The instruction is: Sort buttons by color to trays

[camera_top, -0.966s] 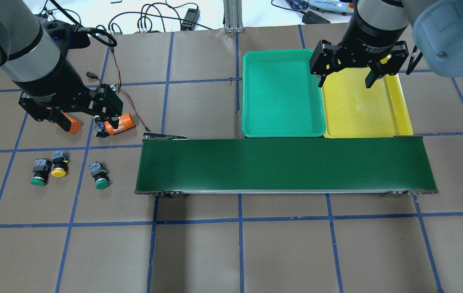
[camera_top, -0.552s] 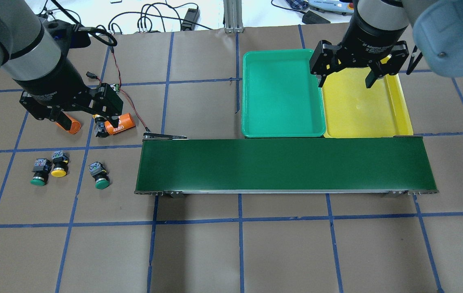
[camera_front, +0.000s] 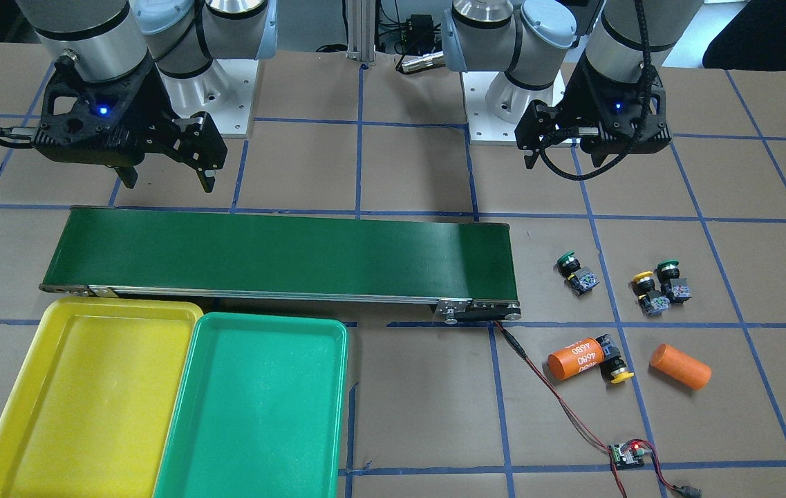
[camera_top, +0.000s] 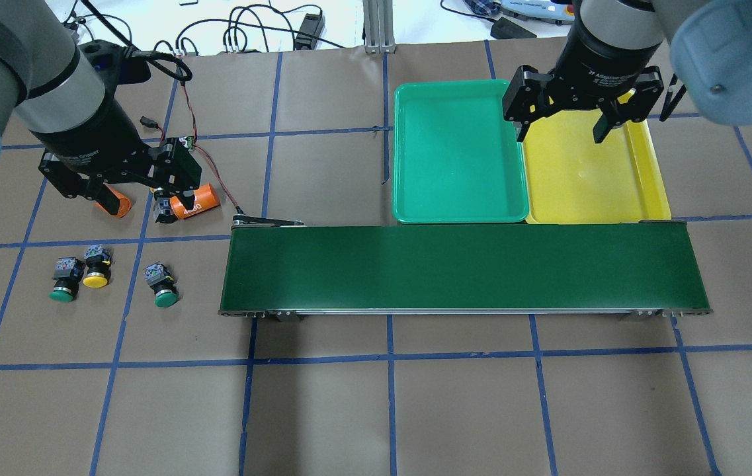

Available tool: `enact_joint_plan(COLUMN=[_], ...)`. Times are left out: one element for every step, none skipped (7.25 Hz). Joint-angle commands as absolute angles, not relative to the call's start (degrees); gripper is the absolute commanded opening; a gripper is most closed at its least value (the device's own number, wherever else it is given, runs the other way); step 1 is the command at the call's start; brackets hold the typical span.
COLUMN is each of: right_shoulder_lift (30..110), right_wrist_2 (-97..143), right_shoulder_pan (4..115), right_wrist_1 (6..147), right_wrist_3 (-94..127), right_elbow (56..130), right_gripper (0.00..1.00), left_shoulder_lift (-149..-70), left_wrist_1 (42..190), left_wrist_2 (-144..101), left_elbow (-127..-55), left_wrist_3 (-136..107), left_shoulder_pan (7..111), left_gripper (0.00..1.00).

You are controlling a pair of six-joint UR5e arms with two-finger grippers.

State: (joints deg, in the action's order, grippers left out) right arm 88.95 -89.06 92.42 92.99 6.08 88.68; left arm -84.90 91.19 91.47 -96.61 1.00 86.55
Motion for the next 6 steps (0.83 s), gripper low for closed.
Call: enact_joint_plan(right_shoulder_lift=[88.9, 88.9, 88.9, 88.9, 88.9, 88.9], right_wrist_2=[-89.0, -89.0, -89.0, -88.9, -88.9, -88.9], right_shoulder_pan=[92.5, 92.6, 92.5, 92.6, 92.5, 92.6], right_wrist_1=[93.0, 93.0, 93.0, 93.0, 93.0, 93.0], right_wrist_3=[6.2, 6.2, 6.2, 6.2, 6.2, 6.2], right_elbow=[88.7, 88.7, 88.7, 88.7, 88.7, 88.7], right_gripper=[1.00, 1.00, 1.00, 1.00, 1.00, 1.00], left_shoulder_lift=[-83.6, -82.9, -82.2, -81.7, -80.6, -79.7], left_wrist_1=[88.9, 89.2, 89.1, 88.8, 89.2, 89.2], left_wrist_2=[91.5, 91.6, 91.2, 89.3, 89.5, 89.6], left_elbow=[-97.2, -96.6, -96.9, -97.1, -96.5, -97.5], left_wrist_3=[1.0, 1.2, 0.9, 0.9, 0.9, 0.9], left_shoulder_pan=[86.4, 86.5, 86.9, 87.2, 87.2, 87.2], left_gripper=[1.00, 1.00, 1.00, 1.00, 1.00, 1.00])
